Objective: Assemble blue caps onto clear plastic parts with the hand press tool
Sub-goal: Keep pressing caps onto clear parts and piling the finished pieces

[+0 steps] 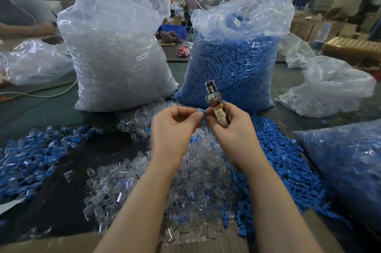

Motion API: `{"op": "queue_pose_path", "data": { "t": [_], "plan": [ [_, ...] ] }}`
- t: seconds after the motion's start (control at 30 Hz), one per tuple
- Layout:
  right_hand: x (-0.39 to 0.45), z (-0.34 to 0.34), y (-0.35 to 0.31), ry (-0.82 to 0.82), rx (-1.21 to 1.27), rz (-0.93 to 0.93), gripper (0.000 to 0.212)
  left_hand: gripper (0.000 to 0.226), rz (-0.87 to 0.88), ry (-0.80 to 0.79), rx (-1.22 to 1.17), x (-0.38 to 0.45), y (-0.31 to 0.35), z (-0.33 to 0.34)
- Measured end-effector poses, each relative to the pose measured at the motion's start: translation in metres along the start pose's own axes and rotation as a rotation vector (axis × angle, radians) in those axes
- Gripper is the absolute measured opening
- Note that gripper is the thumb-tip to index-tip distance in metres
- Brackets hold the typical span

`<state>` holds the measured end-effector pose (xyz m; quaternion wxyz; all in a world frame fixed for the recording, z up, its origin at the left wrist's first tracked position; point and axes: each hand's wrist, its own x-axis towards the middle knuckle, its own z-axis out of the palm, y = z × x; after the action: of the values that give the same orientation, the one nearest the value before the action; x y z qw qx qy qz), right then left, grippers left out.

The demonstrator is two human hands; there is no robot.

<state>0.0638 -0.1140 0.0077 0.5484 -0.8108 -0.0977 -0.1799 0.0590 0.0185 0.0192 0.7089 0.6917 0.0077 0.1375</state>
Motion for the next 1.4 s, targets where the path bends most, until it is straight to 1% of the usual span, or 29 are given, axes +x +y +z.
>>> {"op": "queue_pose_path", "data": {
  "t": [0.13,0.23,0.33,0.43,0.97,1.17,1.4],
  "plan": [
    [0.000,-0.012,0.002,-0.124,-0.065,0.065,0.002,0.006,0.011,-0.007,-0.026,0.002,-0.001,-0.003],
    [-0.002,-0.017,0.003,-0.213,-0.112,0.090,0.007,0.006,0.010,-0.006,-0.059,0.003,0.000,-0.004],
    [-0.003,-0.017,0.003,-0.244,-0.113,0.110,0.002,0.007,0.015,-0.012,-0.083,0.003,0.000,-0.005],
    [-0.002,-0.017,0.004,-0.265,-0.114,0.123,0.007,0.007,0.028,-0.026,-0.090,0.004,0.001,-0.007],
    [-0.002,-0.014,0.004,-0.301,-0.252,0.075,0.003,0.007,0.048,-0.105,-0.085,0.006,0.000,-0.013],
    [-0.002,-0.012,0.010,-0.293,-0.251,0.123,0.017,0.009,0.041,-0.108,-0.090,0.007,-0.003,-0.013],
    [-0.002,-0.012,0.011,-0.283,-0.264,0.131,0.017,0.009,0.036,-0.106,-0.081,0.007,-0.004,-0.011]
  ]
}}
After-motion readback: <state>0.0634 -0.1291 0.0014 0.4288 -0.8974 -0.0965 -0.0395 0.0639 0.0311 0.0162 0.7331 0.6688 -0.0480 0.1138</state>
